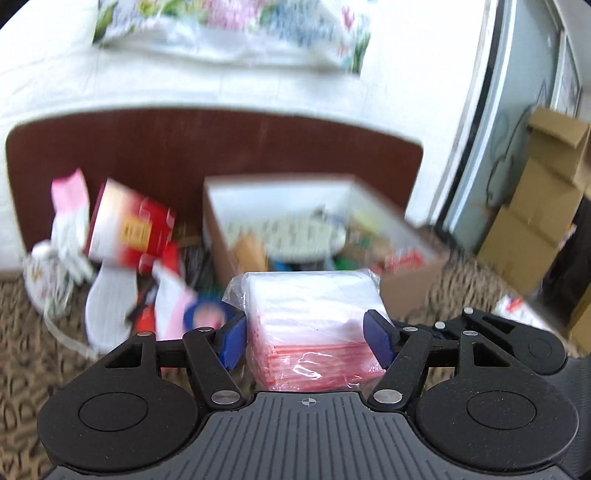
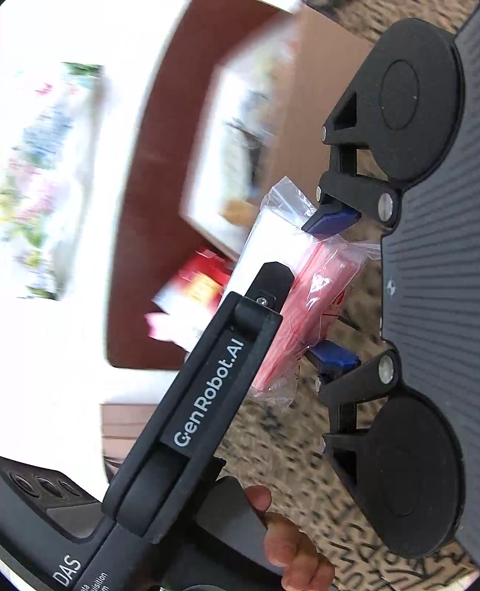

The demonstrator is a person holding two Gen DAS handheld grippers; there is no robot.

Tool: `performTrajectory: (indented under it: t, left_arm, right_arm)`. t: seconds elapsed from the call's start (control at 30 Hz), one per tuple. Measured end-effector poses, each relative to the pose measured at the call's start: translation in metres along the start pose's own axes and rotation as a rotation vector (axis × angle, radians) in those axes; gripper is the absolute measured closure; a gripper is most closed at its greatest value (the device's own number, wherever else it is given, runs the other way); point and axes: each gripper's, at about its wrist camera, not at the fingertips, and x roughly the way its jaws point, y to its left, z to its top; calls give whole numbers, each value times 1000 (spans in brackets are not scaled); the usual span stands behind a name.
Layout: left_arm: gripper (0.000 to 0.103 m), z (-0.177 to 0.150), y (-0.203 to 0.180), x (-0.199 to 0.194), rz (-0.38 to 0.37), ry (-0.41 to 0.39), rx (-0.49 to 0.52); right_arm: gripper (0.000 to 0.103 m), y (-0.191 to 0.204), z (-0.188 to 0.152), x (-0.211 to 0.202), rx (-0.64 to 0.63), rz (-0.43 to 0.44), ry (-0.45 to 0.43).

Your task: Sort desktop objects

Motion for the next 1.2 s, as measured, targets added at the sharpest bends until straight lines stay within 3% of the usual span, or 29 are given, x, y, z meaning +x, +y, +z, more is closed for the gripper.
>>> performTrajectory:
  t: [0.3,0.5,0.63,0.7,0.8,0.87,0.93,1.03,1.2]
  left_arm:
    - [32,84,7,59,-2,-76,-6]
    - [32,107,33,114,-14,-62,-70]
    - [30,115,47,146,-10,-47,-97]
    - [20,117,52,158,-11,-46,-107]
    - [1,116,58,169,8,-23,-119]
    - [0,111,59,167,42,-48,-99]
    - [0,105,59,162,59,-68,-64]
    - [0,97,57,158,92,-74,-41]
    - [0,88,53,154,102,-74,-21]
  right_arm:
    - [37,-61,63,45,-41,-70,-48]
    - [37,-97,81,92,-83,-77,-10]
    - [37,-112,86,124,-104,-70,32]
    - [37,-118,86,137,-107,-66,53]
    - [26,-123,86,159,-129,-67,99]
    - [10,-118,83,167,-173,-117,117]
    - [6,-112,78,165,-212,-146,100]
    - [4,-106,71,161,-209,-121,110]
    - [3,-100,66,159,-175,-151,127]
